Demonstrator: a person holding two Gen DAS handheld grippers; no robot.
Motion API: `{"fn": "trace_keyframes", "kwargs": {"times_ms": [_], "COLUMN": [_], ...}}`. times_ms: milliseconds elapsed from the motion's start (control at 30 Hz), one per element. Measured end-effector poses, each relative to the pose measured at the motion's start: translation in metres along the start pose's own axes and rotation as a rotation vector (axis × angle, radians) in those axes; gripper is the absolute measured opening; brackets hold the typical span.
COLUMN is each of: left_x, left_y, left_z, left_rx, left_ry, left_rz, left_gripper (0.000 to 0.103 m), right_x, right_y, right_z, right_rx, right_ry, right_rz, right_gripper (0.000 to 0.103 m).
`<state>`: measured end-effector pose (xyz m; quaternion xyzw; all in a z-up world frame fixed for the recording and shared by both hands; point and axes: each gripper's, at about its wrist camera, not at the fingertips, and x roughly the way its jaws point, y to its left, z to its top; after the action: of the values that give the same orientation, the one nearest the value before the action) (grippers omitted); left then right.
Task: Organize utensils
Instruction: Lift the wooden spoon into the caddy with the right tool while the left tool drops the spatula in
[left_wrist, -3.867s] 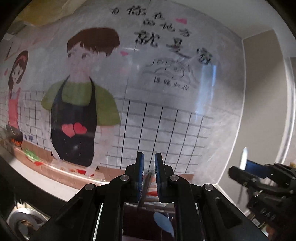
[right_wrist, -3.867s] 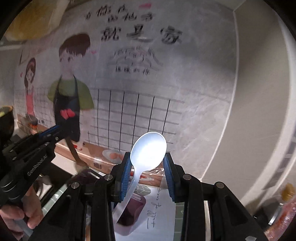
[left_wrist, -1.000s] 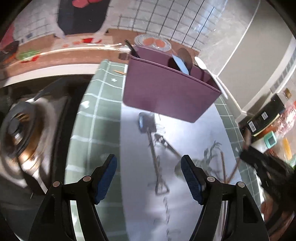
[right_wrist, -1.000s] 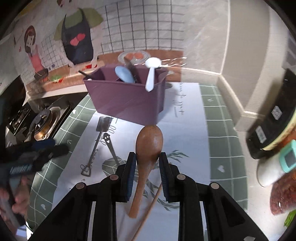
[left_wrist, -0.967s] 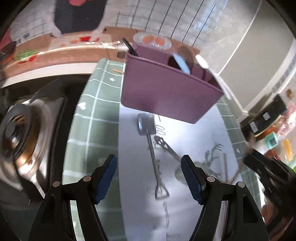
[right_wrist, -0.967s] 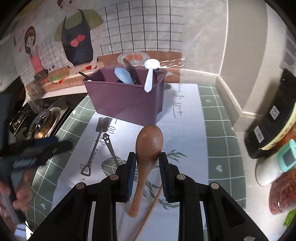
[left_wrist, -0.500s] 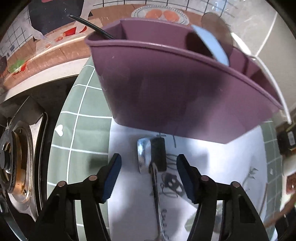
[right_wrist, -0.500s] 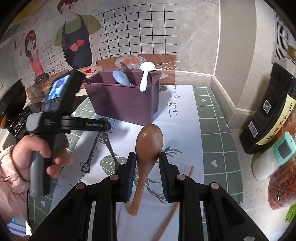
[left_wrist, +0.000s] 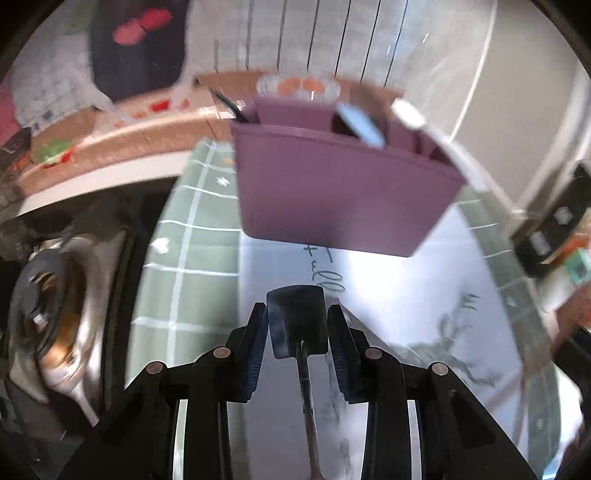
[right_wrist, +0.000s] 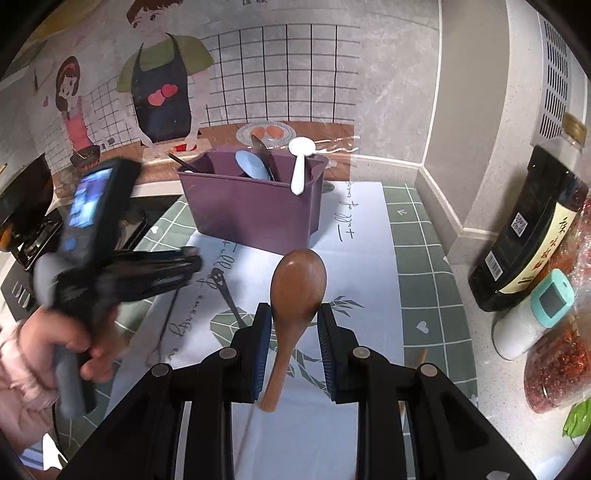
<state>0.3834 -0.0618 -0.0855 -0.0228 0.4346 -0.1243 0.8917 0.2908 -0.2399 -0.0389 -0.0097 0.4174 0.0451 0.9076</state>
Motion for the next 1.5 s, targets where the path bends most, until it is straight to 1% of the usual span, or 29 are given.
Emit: {"fn": "trace_keyframes", "kwargs": {"times_ms": [33,133,200,233,300,367,467,533,567,667,700,733,800,900,933,1000,1067,1167,1267,1333,1400,1433,1467,1500], "left_x": [-0.017,-0.06,-0.082,-0.09,-0.1,-0.106,-0.117,-0.125,-0.128,-0.132,-0.134,-0.135,-0.136,-0.138,-0.138,-0.139,-0.139,-0.142,-0.152,-0.163,-0.177,-0.188,-0.196,-0.208], "left_y": [0.003,0.008,0.012,0.013,0.015,0.017,0.023,0.026,0.028,0.031,0.033,0.034,0.036,0.038,0.039,0.039,0.039,0.037,0.033,0.029,0.024,0.02,0.018,0.014], "left_z": [-0.005,-0.02,-0.029,-0.03,-0.036,-0.037,-0.039,-0.043,-0.045,-0.045,-0.045,-0.045,-0.045,-0.045,-0.045,-0.045,-0.044,-0.041,-0.03,-0.011,0.014,0.032,0.045,0.066], "left_rx": [-0.007,-0.002,0.01,0.012,0.009,-0.001,-0.016,-0.022,-0.025,-0.035,-0.041,-0.046,-0.049,-0.052,-0.05,-0.051,-0.051,-0.045,-0.033,-0.018,0.002,0.019,0.026,0.03], "left_ry": [-0.036,-0.119,-0.154,-0.163,-0.179,-0.19,-0.212,-0.223,-0.226,-0.225,-0.226,-0.227,-0.228,-0.229,-0.229,-0.231,-0.231,-0.242,-0.272,-0.299,-0.347,-0.383,-0.407,-0.45], "left_rz": [-0.028,-0.074,-0.091,-0.093,-0.099,-0.096,-0.105,-0.103,-0.104,-0.1,-0.098,-0.095,-0.086,-0.074,-0.07,-0.069,-0.076,-0.085,-0.095,-0.123,-0.147,-0.158,-0.165,-0.186], "left_gripper": [0.034,0.034,0.034,0.033,0.033,0.033,0.033,0.032,0.032,0.032,0.032,0.032,0.032,0.032,0.032,0.032,0.032,0.032,0.032,0.032,0.032,0.032,0.032,0.032], "right_x": [-0.003,-0.013,-0.018,-0.019,-0.017,-0.011,0.007,0.026,0.034,0.065,0.074,0.083,0.1,0.128,0.13,0.127,0.114,0.085,0.05,0.026,-0.008,-0.018,-0.04,-0.059], "right_y": [0.001,0.007,0.01,0.011,0.009,0.006,-0.004,-0.007,-0.006,0.011,0.016,0.022,0.029,0.03,0.03,0.03,0.029,0.025,0.021,0.016,0.011,0.009,0.007,0.007], "right_z": [0.0,-0.001,-0.003,-0.004,-0.006,-0.008,-0.013,-0.013,-0.012,-0.006,-0.004,-0.002,0.001,0.0,0.001,0.002,0.003,0.006,0.011,0.021,0.042,0.054,0.072,0.087], "right_rx": [-0.001,-0.008,-0.01,-0.008,0.007,0.003,0.019,0.004,-0.008,-0.103,-0.131,-0.157,-0.185,-0.202,-0.201,-0.189,-0.167,-0.114,-0.073,-0.044,-0.012,-0.01,-0.016,-0.026], "right_ry": [-0.006,-0.02,-0.026,-0.02,-0.004,0.033,0.091,0.123,0.141,0.19,0.2,0.204,0.217,0.28,0.267,0.27,0.235,0.177,0.104,0.048,-0.04,-0.079,-0.151,-0.21], "right_rz": [0.0,0.0,0.022,0.043,0.055,0.073,0.051,0.039,0.037,0.105,0.118,0.128,0.149,0.143,0.141,0.137,0.126,0.145,0.149,0.161,0.186,0.185,0.176,0.176], "right_gripper": [0.015,0.015,0.014,0.013,0.013,0.014,0.018,0.023,0.028,0.037,0.043,0.044,0.044,0.044,0.026,0.027,0.027,0.027,0.027,0.027,0.026,0.026,0.026,0.026]}}
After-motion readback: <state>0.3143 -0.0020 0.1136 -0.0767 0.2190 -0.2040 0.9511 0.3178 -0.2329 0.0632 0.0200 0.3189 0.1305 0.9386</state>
